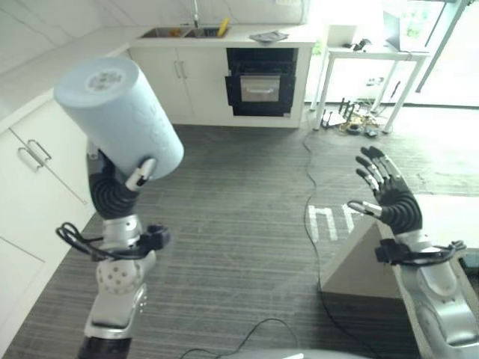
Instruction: Place the dishes in the dishwasher.
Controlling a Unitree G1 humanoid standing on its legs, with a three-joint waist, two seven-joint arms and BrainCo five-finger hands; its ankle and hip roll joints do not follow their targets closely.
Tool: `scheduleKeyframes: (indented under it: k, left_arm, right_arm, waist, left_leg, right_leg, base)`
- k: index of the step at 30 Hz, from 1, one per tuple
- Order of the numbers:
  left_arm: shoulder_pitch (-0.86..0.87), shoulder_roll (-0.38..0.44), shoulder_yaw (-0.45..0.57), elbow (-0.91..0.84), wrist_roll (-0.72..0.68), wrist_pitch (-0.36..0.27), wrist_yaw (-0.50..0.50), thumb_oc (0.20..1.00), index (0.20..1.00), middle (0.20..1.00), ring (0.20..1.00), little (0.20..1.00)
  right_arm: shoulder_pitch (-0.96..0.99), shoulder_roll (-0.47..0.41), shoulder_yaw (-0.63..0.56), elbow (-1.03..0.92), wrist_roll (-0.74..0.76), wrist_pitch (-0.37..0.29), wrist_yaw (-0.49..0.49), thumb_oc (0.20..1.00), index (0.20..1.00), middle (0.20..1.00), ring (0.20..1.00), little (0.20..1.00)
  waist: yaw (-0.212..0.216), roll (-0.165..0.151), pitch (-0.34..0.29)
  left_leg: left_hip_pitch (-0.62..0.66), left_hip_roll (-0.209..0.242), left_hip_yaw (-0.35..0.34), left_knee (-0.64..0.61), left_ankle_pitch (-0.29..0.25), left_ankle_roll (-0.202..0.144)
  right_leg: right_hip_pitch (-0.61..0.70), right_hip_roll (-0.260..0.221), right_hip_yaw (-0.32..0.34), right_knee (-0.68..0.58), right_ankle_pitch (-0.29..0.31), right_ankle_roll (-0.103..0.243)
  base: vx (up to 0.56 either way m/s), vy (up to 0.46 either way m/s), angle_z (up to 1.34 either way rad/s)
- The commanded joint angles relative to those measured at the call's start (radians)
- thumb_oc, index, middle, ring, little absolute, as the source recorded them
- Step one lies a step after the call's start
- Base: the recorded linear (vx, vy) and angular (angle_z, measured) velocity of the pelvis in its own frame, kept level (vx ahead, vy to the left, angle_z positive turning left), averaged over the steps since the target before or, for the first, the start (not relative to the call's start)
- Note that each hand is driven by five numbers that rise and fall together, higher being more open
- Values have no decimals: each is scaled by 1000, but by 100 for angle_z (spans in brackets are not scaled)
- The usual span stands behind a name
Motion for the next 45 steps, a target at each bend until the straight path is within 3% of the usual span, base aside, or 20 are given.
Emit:
scheduleKeyframes:
  k: [1,4,6,10,14,16,20,22,23,24,26,27,28,29,32,39,41,42,44,45]
  left_arm:
    - [-7,-5,38,-27,-87,-51,-65,200,200,200,200,200]
    - [40,-15,51,-29,-110,-59,-84,200,200,200,200,200]
    - [66,-19,53,-3,-109,-84,-62,200,200,200,200,200]
    - [75,-29,38,-5,-58,-103,-51,200,200,200,200,200]
    - [19,-2,26,-9,-73,-70,-67,200,200,200,200,200]
    - [-4,4,22,-16,-79,-54,-85,200,200,200,200,200]
    - [-48,8,22,-22,-94,-11,-128,200,200,200,200,200]
    - [-51,1,24,-29,-100,9,-147,200,200,200,200,200]
    - [-44,-6,40,-33,-91,18,-155,200,200,200,200,200]
    - [-45,-7,42,-33,-88,22,-153,200,200,200,200,200]
    - [-51,3,50,-29,-99,32,-145,200,200,200,200,200]
    - [-55,6,55,-27,-113,38,-151,200,200,200,200,200]
    - [-43,7,64,-24,-124,28,-172,200,200,200,200,200]
    - [-32,7,64,-27,-124,23,-180,200,200,200,200,200]
    - [-7,10,42,-46,-112,13,-168,200,200,200,200,200]
    - [-6,23,18,-61,-121,8,-136,200,200,200,200,200]
    - [-5,23,18,-69,-115,7,-129,200,200,200,200,200]
    - [-4,20,17,-73,-104,10,-119,200,200,200,200,200]
    - [3,9,18,-82,-81,16,-92,200,200,200,200,200]
    - [9,1,21,-83,-73,15,-87,200,200,200,200,200]
  right_arm:
    - [-35,-31,-37,-52,-61,-69,5,1000,1000,1000,1000,1000]
    - [-21,-36,-51,-66,-18,-70,47,1000,1000,1000,1000,1000]
    - [-15,-53,-55,-73,-9,-65,72,1000,1000,1000,1000,1000]
    - [7,-63,-76,-72,11,-79,91,1000,1000,1000,1000,1000]
    - [-9,-62,-80,-79,4,-58,32,1000,1000,1000,1000,1000]
    - [-20,-48,-76,-76,-16,-57,4,1000,1000,1000,1000,1000]
    - [-40,-13,-71,-74,-53,-39,-27,1000,1000,1000,1000,1000]
    - [-31,10,-65,-76,-75,-35,-28,1000,1000,1000,1000,1000]
    - [-27,26,-44,-71,-91,-43,-17,1000,1000,1000,1000,1000]
    - [-31,27,-38,-69,-96,-41,-17,1000,1000,1000,1000,1000]
    - [-30,13,-34,-59,-92,-44,-17,1000,1000,1000,1000,1000]
    - [-15,1,-51,-65,-80,-46,-11,1000,1000,1000,1000,1000]
    - [12,-11,-75,-66,-64,-64,-4,1000,1000,1000,1000,1000]
    - [31,-17,-90,-66,-55,-76,-1,1000,1000,1000,1000,1000]
    - [59,-25,-119,-66,-36,-78,-23,1000,1000,1000,1000,1000]
    - [47,-61,-119,-83,-17,-47,-49,1000,1000,1000,1000,1000]
    - [35,-67,-113,-80,-19,-42,-44,1000,1000,1000,1000,1000]
    - [30,-72,-111,-82,-16,-35,-37,1000,1000,1000,1000,1000]
    - [16,-88,-106,-77,-7,-35,-14,1000,1000,1000,1000,1000]
    - [14,-92,-104,-75,-13,-39,-6,1000,1000,1000,1000,1000]
  waist:
    - [-10,13,51]
    - [-5,45,48]
    - [1,66,48]
    - [-4,69,39]
    - [23,58,12]
    - [35,48,0]
    - [45,28,-22]
    - [50,32,-26]
    - [49,53,-14]
    - [43,57,-8]
    - [31,53,1]
    - [19,44,10]
    - [-5,39,30]
    - [-29,38,42]
    - [-68,41,65]
    - [-101,43,6]
    - [-107,56,-4]
    - [-110,62,-7]
    - [-102,54,0]
    - [-89,42,11]
  left_leg:
    - [19,-69,-9,-96,-24,89]
    - [85,-35,22,-463,78,65]
    - [9,5,-31,-494,134,33]
    - [27,5,-1,-494,105,41]
    - [62,-53,-15,-494,82,92]
    - [72,-80,-22,-494,65,115]
    - [111,-149,-56,-494,28,169]
    - [140,-176,-74,-494,2,188]
    - [187,-185,-77,-494,-23,199]
    - [199,-184,-73,-494,-27,201]
    - [210,-191,-71,-494,-23,199]
    - [231,-205,-79,-494,-33,198]
    - [272,-206,-78,-494,-60,192]
    - [302,-205,-76,-494,-84,190]
    - [385,-184,-49,-494,-151,178]
    - [482,-174,-41,-487,-207,167]
    - [480,-149,-29,-421,-161,137]
    - [460,-124,-17,-344,-103,109]
    - [342,-76,-18,-32,62,41]
    - [266,-83,-32,85,84,33]
  right_leg:
    - [226,91,14,-355,154,21]
    - [255,99,9,-355,115,43]
    - [302,116,28,-355,70,33]
    - [346,99,36,-355,51,38]
    - [374,57,43,-266,3,74]
    - [359,35,27,-209,20,96]
    - [253,-8,9,34,134,159]
    - [189,-22,8,212,208,159]
    - [72,-34,-25,401,216,141]
    - [38,-23,-27,403,206,135]
    - [1,27,-41,328,140,118]
    - [10,40,-84,184,138,113]
    - [-12,26,-133,8,161,105]
    - [-37,17,-127,-101,198,111]
    - [-106,-36,-138,-285,332,146]
    - [-48,-10,-78,-349,362,143]
    - [-32,12,-71,-347,343,121]
    - [-18,28,-62,-348,329,103]
    - [45,55,-24,-353,287,51]
    - [76,55,-6,-354,274,34]
  base:
    - [222,84,4]
    - [326,166,-66]
    - [509,360,-67]
    - [361,305,-43]
    - [373,368,6]
    - [261,295,37]
    - [292,320,63]
    - [354,345,56]
    - [397,371,11]
    - [354,277,-12]
    - [279,52,-2]
    - [492,-45,27]
    - [581,-94,32]
    - [566,-141,37]
    - [480,-175,63]
    - [352,-191,33]
    - [285,-209,-19]
    - [259,-255,-37]
    - [277,-301,-39]
    - [226,-246,-71]
